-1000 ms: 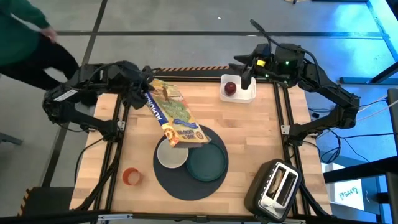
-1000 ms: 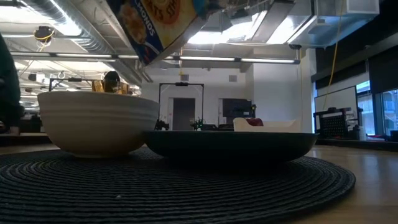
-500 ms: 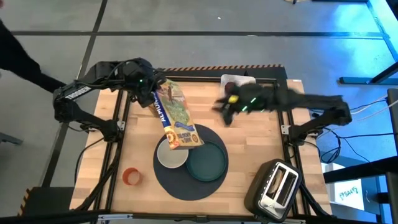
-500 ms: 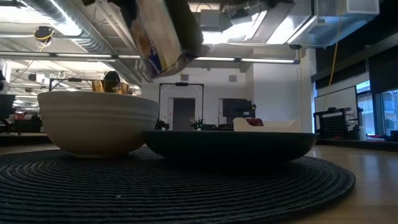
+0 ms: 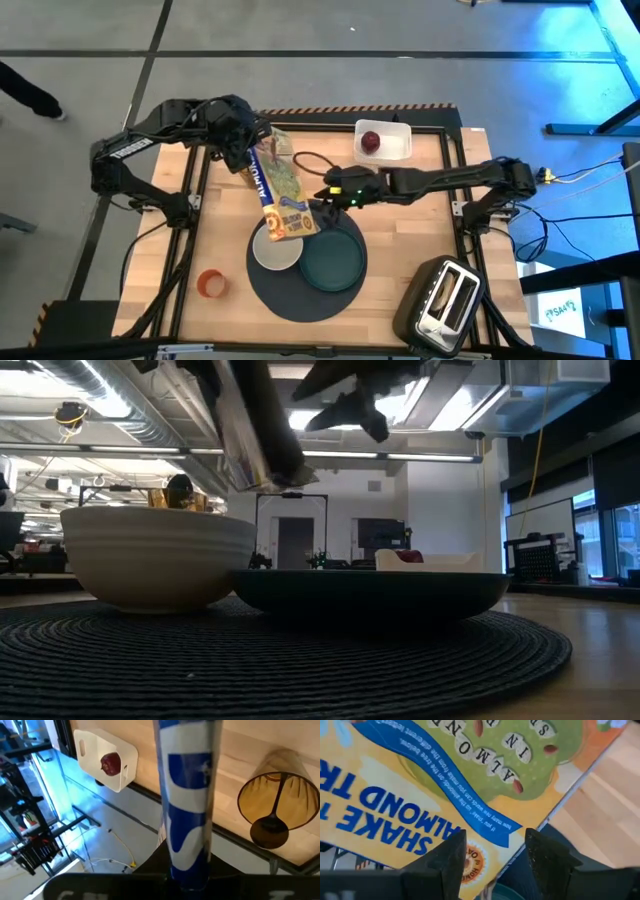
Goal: Arrange a breakfast setting
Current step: Pour the cereal from the blue cereal box into the white bowl
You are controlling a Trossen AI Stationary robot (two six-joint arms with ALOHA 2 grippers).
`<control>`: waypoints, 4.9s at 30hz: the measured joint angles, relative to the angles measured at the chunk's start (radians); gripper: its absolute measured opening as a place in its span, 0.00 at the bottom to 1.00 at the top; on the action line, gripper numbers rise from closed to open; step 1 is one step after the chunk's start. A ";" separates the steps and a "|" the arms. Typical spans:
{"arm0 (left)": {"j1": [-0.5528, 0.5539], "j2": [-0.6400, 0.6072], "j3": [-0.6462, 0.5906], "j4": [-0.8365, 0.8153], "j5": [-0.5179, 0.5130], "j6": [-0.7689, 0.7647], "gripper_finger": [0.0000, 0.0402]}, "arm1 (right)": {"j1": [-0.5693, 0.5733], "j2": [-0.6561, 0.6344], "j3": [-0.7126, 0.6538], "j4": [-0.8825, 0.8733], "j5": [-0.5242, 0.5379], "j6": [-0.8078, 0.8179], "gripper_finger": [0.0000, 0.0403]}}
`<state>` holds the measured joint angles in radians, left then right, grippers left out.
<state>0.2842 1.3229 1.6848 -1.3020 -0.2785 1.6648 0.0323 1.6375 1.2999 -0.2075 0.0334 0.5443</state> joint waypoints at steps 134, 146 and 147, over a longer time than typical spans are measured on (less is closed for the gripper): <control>-0.606 0.004 -0.001 -0.043 -0.504 0.188 0.03 | -0.006 0.269 0.254 0.048 -0.122 -0.101 0.48; -0.599 0.004 -0.001 -0.064 -0.508 0.151 0.03 | -0.006 0.269 0.254 0.037 -0.123 -0.104 0.48; -0.599 0.004 0.000 -0.067 -0.504 0.142 0.03 | -0.006 0.269 0.254 0.037 -0.123 -0.104 0.48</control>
<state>-0.3145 1.3270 1.6844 -1.3685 -0.7827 1.8071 0.0261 1.9068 1.5543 -0.1701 -0.0892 0.4406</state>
